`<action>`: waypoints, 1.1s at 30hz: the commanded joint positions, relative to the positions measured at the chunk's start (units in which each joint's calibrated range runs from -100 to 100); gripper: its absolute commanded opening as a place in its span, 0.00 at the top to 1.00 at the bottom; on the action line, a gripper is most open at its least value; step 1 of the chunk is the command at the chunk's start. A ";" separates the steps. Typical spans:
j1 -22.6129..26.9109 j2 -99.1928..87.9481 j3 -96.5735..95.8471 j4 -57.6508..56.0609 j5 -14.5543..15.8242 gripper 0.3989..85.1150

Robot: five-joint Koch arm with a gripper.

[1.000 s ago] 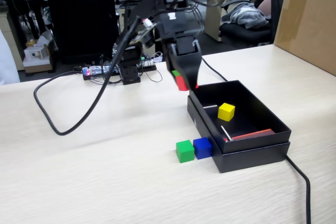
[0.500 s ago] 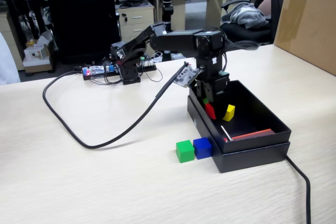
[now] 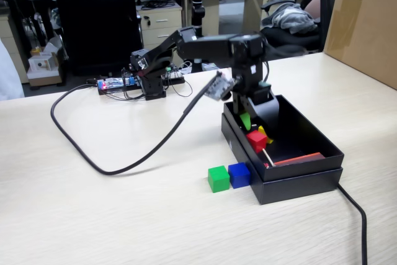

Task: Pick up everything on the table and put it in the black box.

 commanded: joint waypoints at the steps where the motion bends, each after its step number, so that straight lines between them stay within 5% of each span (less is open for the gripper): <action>1: -1.42 -17.36 1.42 -0.07 0.00 0.49; 8: -7.08 -23.56 -0.66 0.10 -1.71 0.48; 15: -10.94 -1.76 1.69 4.59 -3.32 0.46; 33: -9.38 21.54 9.31 10.29 -3.52 0.51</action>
